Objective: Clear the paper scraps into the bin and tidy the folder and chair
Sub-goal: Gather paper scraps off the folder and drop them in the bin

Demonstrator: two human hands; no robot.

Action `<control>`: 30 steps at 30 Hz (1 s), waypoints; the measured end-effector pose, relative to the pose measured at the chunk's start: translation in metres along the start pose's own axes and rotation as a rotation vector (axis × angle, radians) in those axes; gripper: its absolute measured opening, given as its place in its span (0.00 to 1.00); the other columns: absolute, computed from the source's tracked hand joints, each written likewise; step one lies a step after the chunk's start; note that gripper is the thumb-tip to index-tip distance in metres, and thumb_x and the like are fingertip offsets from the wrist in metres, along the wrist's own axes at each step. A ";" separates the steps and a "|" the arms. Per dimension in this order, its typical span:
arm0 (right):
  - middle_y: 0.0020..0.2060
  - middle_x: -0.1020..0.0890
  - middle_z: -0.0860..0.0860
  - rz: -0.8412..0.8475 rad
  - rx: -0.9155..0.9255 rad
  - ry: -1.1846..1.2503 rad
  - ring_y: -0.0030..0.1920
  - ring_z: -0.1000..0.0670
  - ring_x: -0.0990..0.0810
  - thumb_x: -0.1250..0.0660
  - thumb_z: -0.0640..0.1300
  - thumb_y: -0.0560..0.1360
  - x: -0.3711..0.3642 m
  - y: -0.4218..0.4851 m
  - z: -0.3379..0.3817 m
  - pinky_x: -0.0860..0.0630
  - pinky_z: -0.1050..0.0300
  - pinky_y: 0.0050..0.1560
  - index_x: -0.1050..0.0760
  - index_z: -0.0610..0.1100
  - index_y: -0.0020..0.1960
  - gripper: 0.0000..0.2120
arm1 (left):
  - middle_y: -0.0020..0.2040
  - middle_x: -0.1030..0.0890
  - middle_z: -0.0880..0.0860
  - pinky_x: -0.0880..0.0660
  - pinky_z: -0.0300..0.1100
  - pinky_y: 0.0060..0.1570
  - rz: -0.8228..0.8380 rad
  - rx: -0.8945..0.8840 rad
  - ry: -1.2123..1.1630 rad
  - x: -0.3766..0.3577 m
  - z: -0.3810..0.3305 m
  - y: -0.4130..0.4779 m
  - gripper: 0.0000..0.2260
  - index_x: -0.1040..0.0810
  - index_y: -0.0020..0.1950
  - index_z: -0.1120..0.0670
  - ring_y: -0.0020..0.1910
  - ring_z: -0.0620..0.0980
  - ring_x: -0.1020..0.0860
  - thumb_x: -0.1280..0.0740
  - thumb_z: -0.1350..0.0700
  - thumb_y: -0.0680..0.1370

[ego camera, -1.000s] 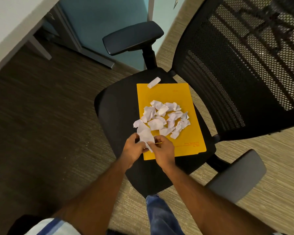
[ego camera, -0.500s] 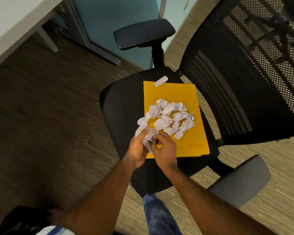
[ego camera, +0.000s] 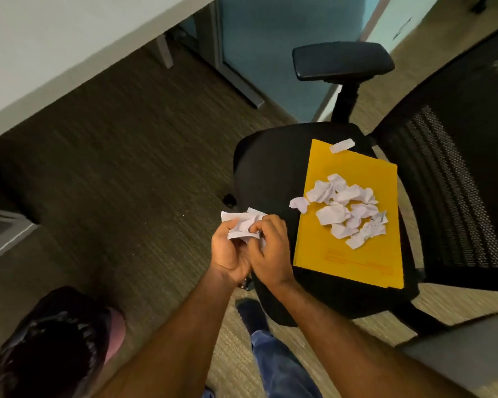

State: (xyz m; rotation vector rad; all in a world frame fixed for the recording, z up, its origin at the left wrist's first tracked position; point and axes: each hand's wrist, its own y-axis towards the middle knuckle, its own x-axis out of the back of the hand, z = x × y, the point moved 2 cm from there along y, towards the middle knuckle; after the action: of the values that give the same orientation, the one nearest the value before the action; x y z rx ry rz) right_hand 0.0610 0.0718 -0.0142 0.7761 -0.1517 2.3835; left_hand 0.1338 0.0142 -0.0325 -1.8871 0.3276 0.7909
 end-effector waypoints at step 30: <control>0.44 0.19 0.48 0.497 -0.462 0.409 0.43 0.47 0.18 0.39 0.36 0.77 -0.363 -0.224 0.157 0.20 0.55 0.40 0.24 0.49 0.52 0.10 | 0.47 0.15 0.60 0.22 0.47 0.46 -0.606 -0.524 -0.731 0.363 -0.104 -0.194 0.15 0.22 0.59 0.62 0.42 0.55 0.17 0.42 0.55 0.80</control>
State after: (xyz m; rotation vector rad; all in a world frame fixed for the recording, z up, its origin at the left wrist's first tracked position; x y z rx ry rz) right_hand 0.5018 0.0153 -0.1085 0.0221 -0.7640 2.7459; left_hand 0.5504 0.0525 -0.1044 -1.8437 -0.9398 1.1245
